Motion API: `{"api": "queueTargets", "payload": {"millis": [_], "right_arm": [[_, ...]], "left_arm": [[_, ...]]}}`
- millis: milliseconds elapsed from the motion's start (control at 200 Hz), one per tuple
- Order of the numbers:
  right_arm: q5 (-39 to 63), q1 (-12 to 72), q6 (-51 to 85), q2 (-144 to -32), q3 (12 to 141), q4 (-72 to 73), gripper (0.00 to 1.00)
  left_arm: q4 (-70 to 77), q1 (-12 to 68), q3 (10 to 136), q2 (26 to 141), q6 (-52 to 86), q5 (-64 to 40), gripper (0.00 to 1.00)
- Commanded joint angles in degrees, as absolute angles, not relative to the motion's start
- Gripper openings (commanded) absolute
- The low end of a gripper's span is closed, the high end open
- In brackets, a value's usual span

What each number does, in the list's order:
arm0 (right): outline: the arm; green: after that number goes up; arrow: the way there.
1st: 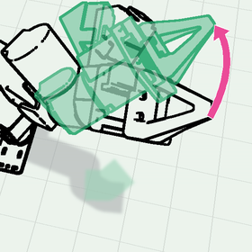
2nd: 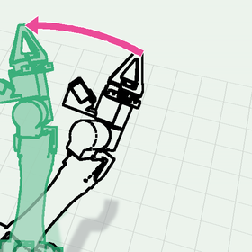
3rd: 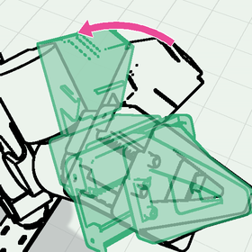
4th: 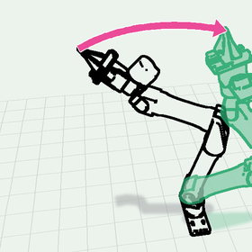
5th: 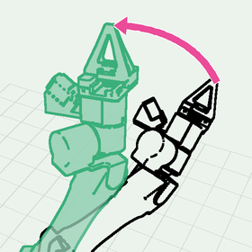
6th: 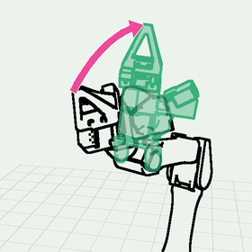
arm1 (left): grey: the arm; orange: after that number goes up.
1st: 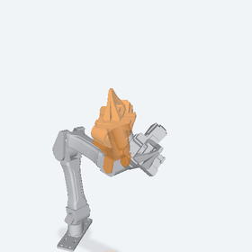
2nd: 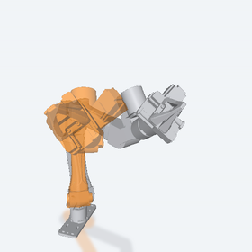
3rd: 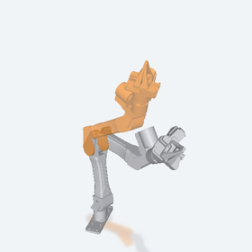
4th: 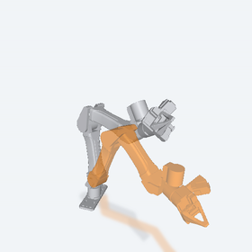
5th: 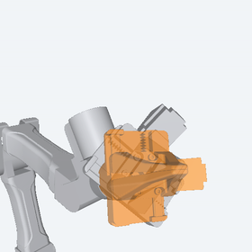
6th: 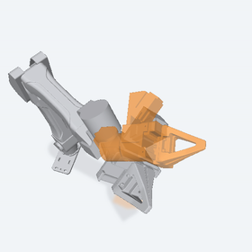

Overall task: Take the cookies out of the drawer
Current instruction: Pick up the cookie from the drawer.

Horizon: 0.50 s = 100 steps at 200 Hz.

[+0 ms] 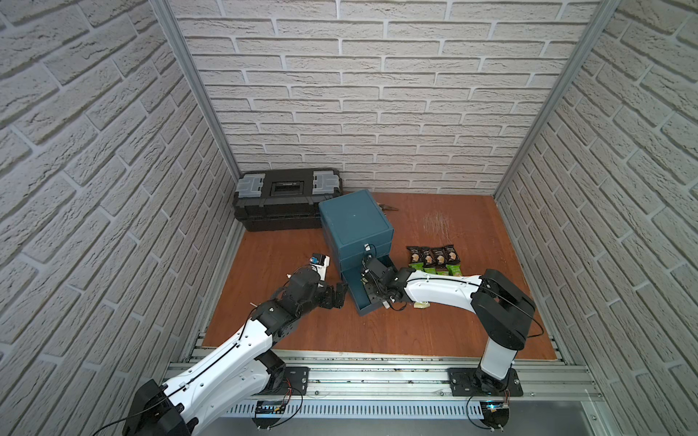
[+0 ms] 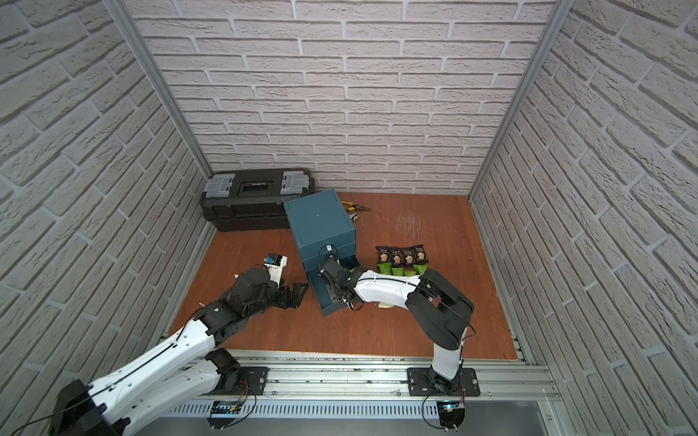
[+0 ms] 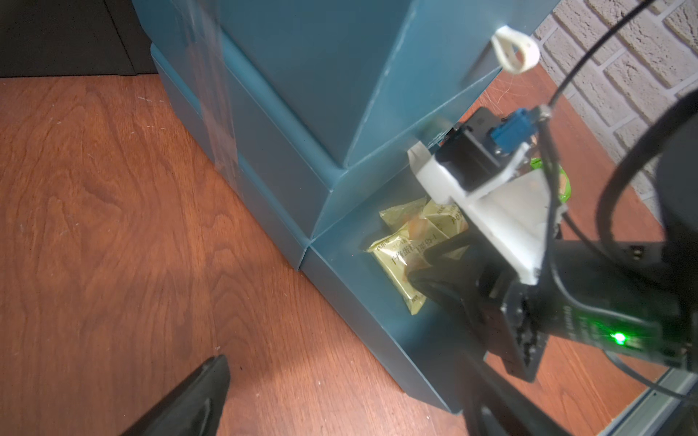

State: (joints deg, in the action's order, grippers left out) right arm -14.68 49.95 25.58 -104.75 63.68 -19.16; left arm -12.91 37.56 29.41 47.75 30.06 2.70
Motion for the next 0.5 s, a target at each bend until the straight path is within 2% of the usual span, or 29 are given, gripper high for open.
{"api": "queueTargets", "payload": {"millis": [0,135,205,495], "right_arm": [[-14.63,50.25,25.05,-105.85,63.99,-18.47,0.24],[-14.55,50.42,25.04,-105.32,63.81,-18.49,0.08],[-14.66,50.6,24.88,-104.44,63.9,-18.99,0.04],[-14.5,51.15,24.83,-99.53,64.64,-22.86,0.02]], "left_arm": [[-11.75,37.27,30.33,47.31,29.27,2.3,0.99],[-12.25,37.24,30.23,46.68,29.36,2.43,0.98],[-12.67,37.24,30.31,46.38,29.36,2.47,0.99],[-14.15,37.28,31.53,45.13,29.6,2.03,0.99]]}}
